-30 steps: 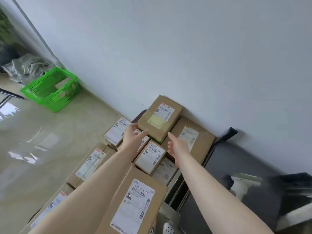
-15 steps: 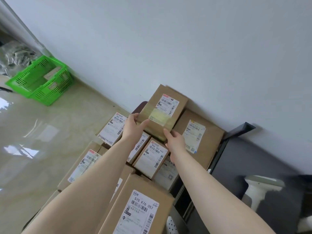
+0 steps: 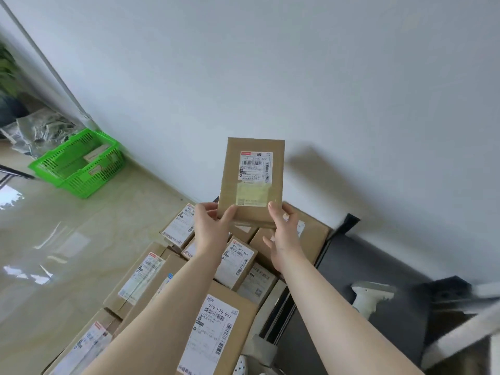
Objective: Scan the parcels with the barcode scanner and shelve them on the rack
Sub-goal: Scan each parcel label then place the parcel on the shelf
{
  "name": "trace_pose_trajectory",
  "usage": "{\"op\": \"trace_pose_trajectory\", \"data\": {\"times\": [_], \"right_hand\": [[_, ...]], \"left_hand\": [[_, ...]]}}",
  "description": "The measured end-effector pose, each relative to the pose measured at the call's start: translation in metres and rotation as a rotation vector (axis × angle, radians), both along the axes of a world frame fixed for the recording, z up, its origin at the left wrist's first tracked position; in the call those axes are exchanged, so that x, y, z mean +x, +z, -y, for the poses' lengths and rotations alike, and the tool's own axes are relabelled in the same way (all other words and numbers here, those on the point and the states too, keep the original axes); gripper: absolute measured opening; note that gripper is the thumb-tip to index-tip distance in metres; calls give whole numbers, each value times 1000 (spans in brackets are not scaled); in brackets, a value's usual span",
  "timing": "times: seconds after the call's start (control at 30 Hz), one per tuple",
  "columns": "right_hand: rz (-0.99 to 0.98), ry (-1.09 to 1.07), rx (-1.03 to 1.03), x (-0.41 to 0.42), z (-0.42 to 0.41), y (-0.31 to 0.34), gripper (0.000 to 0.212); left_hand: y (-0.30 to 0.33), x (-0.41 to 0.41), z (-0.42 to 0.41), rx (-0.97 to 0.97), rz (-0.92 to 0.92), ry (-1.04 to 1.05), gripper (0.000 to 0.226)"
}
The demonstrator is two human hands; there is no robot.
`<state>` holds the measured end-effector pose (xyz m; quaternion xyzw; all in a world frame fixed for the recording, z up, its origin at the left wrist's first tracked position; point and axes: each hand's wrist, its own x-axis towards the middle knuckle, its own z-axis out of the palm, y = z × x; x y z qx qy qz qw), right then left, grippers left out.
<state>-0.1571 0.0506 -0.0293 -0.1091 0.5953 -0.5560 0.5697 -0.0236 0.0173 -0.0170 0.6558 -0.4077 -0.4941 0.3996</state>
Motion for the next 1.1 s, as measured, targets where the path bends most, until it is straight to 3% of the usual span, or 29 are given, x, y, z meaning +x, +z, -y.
{"op": "trace_pose_trajectory", "data": {"times": [0.1, 0.2, 0.33, 0.4, 0.47, 0.57, 0.63, 0.7, 0.8, 0.87, 0.97, 1.1], "right_hand": [[-34, -3, -61, -19, -20, 22, 43], [-51, 3, -120, -36, -47, 40, 49], [61, 0, -148, -48, -88, 44, 35], [96, -3, -150, -54, -105, 38, 38], [125, 8, -170, -61, -116, 29, 44], [150, 72, -153, -72, -129, 17, 54], [127, 144, -85, -78, -138, 14, 63], [9, 153, -42, -81, -148, 8, 66], [-508, -122, 14, -93, -168, -14, 35], [-774, -316, 193, -105, -183, -33, 35], [-874, -328, 508, -121, -197, -63, 58], [-864, -225, 622, -129, -196, -84, 68]], "left_hand": [[18, -9, -30, 15, -34, -54, 37], [30, -14, -51, 64, -70, -139, 48], [39, -21, -61, 216, -230, -330, 87], [39, -24, -66, 294, -275, -459, 104], [37, -28, -72, 309, -277, -521, 104], [32, -35, -84, 255, -251, -470, 80], [26, -37, -91, 242, -234, -456, 87], [23, -37, -96, 241, -202, -472, 107], [20, -34, -98, 227, -136, -467, 122], [15, -30, -98, 222, -114, -442, 124], [8, -23, -102, 235, -109, -411, 120], [2, -14, -107, 241, -106, -379, 114]]}}
